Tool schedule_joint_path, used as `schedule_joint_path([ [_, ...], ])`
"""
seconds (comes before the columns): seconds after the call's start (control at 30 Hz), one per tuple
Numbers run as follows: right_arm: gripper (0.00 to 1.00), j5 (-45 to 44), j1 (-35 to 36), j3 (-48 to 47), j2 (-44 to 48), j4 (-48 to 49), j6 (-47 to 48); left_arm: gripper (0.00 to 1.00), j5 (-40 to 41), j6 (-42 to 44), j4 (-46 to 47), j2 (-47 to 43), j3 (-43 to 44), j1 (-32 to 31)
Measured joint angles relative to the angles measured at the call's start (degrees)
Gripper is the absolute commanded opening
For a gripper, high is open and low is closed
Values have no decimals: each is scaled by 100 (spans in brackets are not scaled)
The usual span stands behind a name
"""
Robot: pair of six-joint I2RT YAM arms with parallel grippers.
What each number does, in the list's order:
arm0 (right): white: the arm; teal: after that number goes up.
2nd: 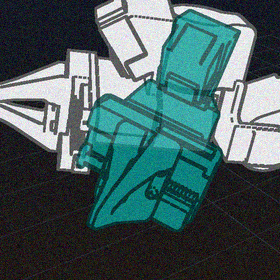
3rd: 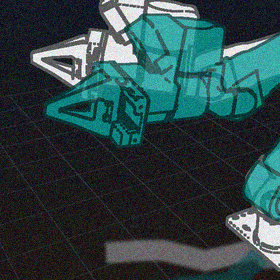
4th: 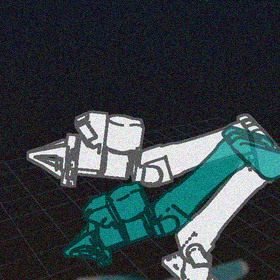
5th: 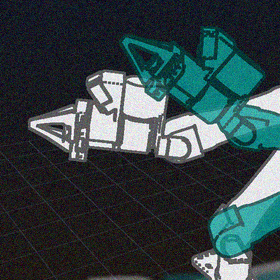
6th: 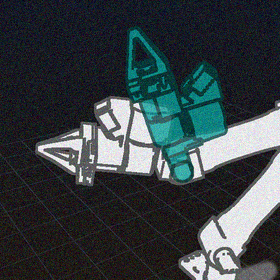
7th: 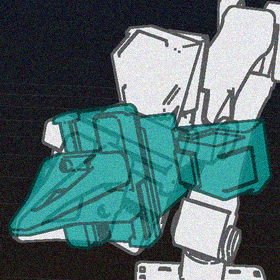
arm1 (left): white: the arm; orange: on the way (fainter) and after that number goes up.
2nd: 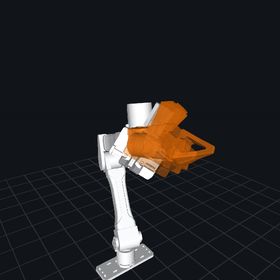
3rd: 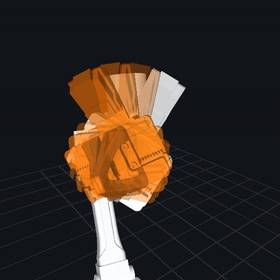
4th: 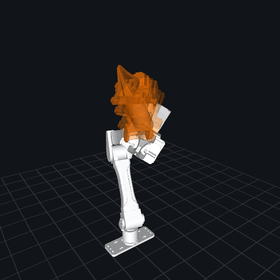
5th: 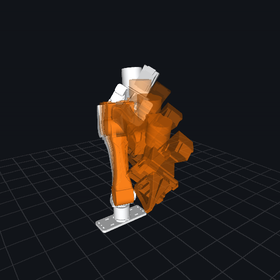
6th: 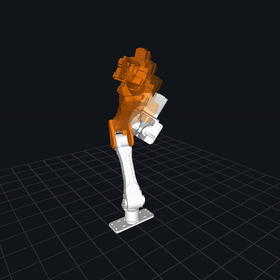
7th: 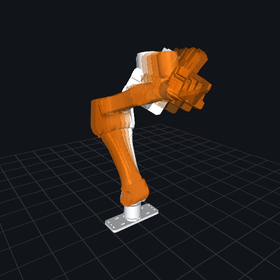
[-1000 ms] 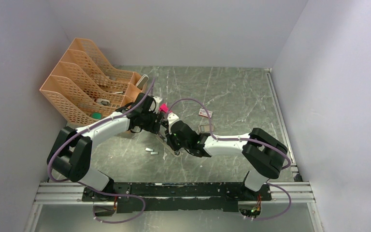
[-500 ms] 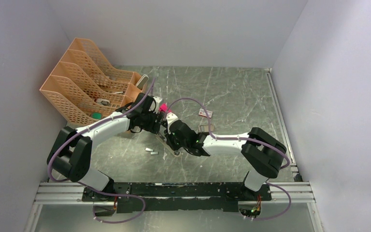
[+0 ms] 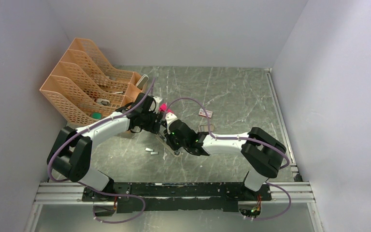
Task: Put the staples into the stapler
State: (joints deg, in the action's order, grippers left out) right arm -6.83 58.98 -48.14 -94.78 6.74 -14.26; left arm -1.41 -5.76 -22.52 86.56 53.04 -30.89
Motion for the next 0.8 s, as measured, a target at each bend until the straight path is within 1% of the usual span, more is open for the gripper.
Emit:
schedule_joint_path([
  [0.1, 19, 2, 0, 0, 0, 0, 2, 73, 0, 0, 0, 0, 0, 0],
  [0.3, 26, 20, 0, 0, 0, 0, 0, 73, 0, 0, 0, 0, 2, 0],
  [0.57, 29, 24, 0, 0, -11, 4, 0, 73, 2, -2, 0, 0, 2, 0],
  [0.8, 30, 44, 0, 2, -74, -133, -2, 73, 2, 0, 0, 0, 0, 0],
])
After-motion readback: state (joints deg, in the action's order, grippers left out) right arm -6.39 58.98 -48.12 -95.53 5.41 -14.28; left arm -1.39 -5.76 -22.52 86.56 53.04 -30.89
